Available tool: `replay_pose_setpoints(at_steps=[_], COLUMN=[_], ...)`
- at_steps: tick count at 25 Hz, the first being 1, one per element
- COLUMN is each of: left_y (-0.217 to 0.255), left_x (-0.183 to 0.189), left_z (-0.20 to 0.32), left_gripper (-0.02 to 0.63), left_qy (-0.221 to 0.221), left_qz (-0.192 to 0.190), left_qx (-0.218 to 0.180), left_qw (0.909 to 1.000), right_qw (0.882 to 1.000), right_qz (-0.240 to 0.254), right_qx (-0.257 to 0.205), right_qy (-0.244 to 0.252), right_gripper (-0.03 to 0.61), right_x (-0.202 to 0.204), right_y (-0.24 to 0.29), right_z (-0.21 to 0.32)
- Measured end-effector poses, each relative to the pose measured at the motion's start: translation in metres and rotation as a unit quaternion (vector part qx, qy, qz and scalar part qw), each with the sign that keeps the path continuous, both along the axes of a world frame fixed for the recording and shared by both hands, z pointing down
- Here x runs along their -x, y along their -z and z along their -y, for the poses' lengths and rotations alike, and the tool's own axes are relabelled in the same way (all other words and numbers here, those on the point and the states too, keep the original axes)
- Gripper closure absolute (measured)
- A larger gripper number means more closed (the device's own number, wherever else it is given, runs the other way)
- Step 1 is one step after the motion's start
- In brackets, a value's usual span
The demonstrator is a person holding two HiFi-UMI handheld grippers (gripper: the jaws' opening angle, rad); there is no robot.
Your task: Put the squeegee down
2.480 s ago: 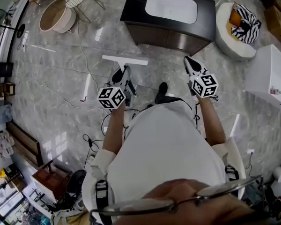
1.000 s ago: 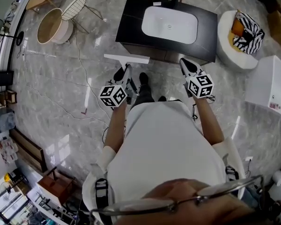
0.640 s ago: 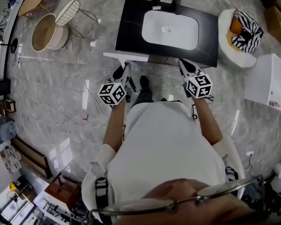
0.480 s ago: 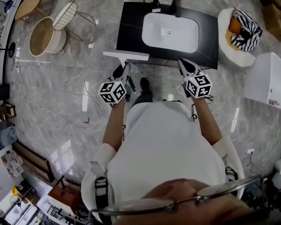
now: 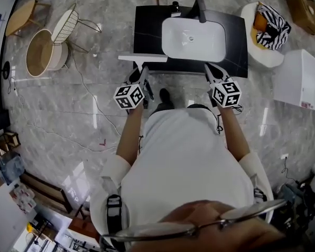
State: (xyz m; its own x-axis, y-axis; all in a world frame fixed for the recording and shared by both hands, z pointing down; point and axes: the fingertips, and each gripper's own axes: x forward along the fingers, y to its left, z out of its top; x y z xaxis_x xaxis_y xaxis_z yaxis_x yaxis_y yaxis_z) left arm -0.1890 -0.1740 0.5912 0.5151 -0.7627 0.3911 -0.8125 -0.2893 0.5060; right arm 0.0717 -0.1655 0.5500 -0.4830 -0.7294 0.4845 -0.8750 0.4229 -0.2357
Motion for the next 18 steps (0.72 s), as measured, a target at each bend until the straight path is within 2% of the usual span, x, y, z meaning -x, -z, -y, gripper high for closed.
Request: replay_pose_setpoints(at_steps=[4, 9, 14, 18], left_y=[-0.016, -0.031, -0.056, -0.071], left_x=[0.0, -0.003, -0.006, -0.013], left_z=[0.016, 0.033, 0.053, 0.075], left_gripper=[0.541, 0.541, 0.541, 0.541], left_qy=[-0.017, -0.015, -0.004, 0.007], left_qz=[-0.011, -0.022, -0.017, 0.004], left_qx=[0.016, 0.034, 0.066, 0.086], left_qw=[0.9997, 0.9991, 0.9977, 0.9962], right_qw=[1.0, 0.999, 0.999, 0.998], right_qz=[-0.016, -0.03, -0.021, -0.008], right_qx=[0.01, 0.032, 0.049, 0.067], right_qy=[-0.008, -0.009, -0.007, 0.0], right_gripper=[0.572, 0.572, 0.572, 0.572], right_x=[0.003, 0.0, -0.003, -0.007], right_y=[-0.004, -0.016, -0.03, -0.047], right_z=[0.006, 0.012, 0.03, 0.054])
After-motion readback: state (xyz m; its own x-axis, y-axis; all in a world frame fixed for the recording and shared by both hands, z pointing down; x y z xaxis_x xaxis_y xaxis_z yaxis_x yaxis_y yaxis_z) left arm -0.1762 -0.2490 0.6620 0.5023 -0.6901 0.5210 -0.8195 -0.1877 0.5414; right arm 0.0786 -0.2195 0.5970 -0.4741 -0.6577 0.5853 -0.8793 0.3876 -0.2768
